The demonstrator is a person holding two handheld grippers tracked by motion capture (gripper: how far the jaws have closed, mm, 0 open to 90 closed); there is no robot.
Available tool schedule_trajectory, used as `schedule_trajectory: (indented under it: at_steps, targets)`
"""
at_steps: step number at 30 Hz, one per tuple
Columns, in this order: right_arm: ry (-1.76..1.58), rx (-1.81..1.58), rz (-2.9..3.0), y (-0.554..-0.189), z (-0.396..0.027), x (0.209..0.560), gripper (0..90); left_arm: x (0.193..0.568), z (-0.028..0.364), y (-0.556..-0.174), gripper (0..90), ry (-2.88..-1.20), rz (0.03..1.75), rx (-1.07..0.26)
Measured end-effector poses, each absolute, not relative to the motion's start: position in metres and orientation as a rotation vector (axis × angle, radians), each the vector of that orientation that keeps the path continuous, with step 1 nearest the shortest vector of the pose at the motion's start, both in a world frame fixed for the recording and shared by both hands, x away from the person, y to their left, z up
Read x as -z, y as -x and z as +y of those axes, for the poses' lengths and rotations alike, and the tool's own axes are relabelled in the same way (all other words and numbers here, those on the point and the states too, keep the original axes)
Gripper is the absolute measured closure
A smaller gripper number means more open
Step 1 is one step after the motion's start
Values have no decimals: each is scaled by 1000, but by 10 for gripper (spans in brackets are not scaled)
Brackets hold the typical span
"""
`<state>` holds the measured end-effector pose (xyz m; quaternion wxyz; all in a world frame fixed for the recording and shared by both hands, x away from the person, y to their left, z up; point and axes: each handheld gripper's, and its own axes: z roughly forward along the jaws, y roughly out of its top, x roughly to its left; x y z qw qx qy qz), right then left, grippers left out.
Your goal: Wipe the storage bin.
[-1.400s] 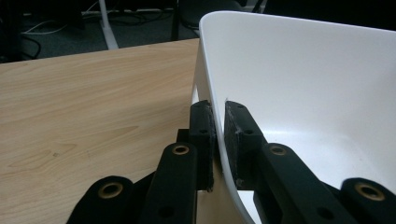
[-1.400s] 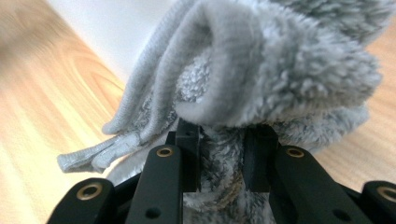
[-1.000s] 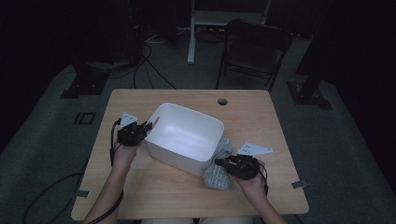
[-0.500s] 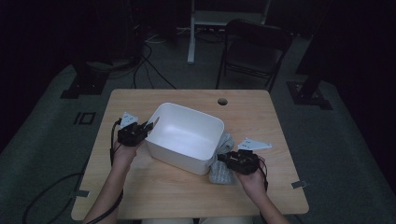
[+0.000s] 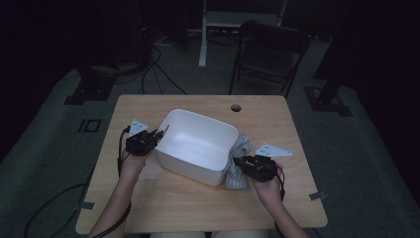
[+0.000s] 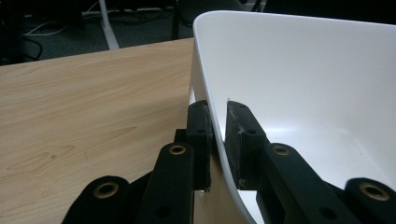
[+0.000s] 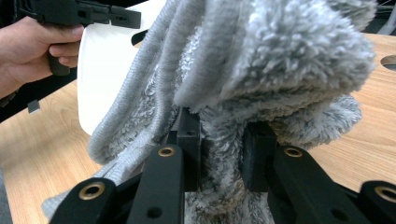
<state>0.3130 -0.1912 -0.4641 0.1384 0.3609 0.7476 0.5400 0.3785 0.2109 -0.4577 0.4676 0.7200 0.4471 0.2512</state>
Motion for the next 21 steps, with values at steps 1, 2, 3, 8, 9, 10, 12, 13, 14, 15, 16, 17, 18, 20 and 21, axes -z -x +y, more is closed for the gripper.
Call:
schedule_trajectory:
  at_steps: [1, 2, 3, 8, 9, 10, 12, 13, 14, 15, 16, 17, 18, 20, 21]
  targets:
    - [-1060, -1551, 2164, -314, -191, 466, 734, 458, 211, -378, 802, -1765, 1097, -616]
    - [-1064, -1548, 2162, -315, -192, 467, 736, 458, 211, -378, 803, -1763, 1101, -616]
    - [-1069, -1520, 2169, -316, -191, 469, 737, 457, 210, -378, 803, -1767, 1101, -620]
    - [-1147, -1479, 2211, -326, -190, 487, 735, 458, 211, -379, 802, -1763, 1101, -616]
    - [-1147, -1479, 2211, -326, -190, 487, 735, 458, 212, -379, 802, -1761, 1102, -614]
    - [-1136, -1465, 2195, -328, -193, 481, 734, 458, 211, -379, 802, -1760, 1101, -614]
    - [-1134, -1484, 2168, -329, -196, 477, 733, 458, 211, -379, 802, -1759, 1102, -612]
    - [-1136, -1504, 2141, -330, -199, 472, 732, 458, 210, -380, 802, -1759, 1102, -607]
    - [-1141, -1510, 2115, -332, -201, 468, 732, 458, 210, -380, 803, -1759, 1100, -606]
    - [-1138, -1504, 2101, -335, -202, 466, 731, 458, 210, -380, 803, -1761, 1099, -605]
    - [-1143, -1492, 2108, -339, -201, 465, 732, 458, 210, -380, 803, -1763, 1097, -605]
    - [-1174, -1460, 2136, -344, -197, 471, 735, 458, 209, -379, 804, -1759, 1103, -613]
    - [-1174, -1460, 2136, -344, -197, 471, 735, 458, 209, -379, 805, -1759, 1103, -613]
    - [-1191, -1404, 2160, -347, -194, 480, 736, 458, 209, -379, 804, -1760, 1100, -615]
    - [-1228, -1402, 2189, -351, -196, 489, 734, 458, 209, -379, 804, -1761, 1103, -618]
